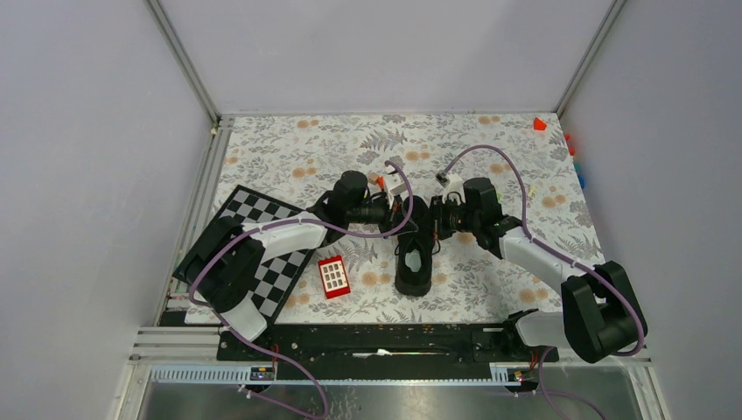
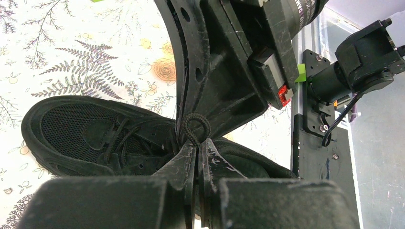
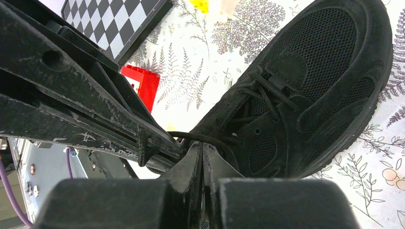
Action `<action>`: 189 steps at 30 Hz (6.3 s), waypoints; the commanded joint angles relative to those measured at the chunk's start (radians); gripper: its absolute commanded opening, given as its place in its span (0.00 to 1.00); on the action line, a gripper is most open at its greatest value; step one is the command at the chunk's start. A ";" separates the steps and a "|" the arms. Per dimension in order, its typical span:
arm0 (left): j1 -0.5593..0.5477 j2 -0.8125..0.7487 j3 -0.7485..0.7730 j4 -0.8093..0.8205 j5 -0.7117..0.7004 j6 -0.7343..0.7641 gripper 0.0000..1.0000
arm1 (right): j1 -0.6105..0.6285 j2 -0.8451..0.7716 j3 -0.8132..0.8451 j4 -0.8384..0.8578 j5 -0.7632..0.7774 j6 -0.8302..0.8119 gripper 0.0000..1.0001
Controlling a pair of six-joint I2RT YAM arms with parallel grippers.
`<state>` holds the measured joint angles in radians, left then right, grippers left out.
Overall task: Tie the shoes
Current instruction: Cross the shoelace with the shoelace.
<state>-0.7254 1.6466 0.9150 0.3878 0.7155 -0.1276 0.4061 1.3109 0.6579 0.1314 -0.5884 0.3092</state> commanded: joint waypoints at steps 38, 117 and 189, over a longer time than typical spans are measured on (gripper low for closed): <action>0.003 -0.065 -0.100 0.058 0.031 -0.003 0.00 | 0.050 0.265 -0.331 1.193 0.293 0.598 0.00; 0.050 -0.035 0.022 0.005 0.042 -0.006 0.00 | 0.238 0.070 -0.306 0.835 0.573 0.386 0.27; 0.071 0.015 0.056 -0.006 0.047 -0.004 0.00 | -0.073 -0.197 -0.165 0.166 -0.017 0.089 0.48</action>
<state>-0.6601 1.6600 0.9382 0.3092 0.7628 -0.1280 0.3378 1.1004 0.4980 0.2729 -0.5076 0.4568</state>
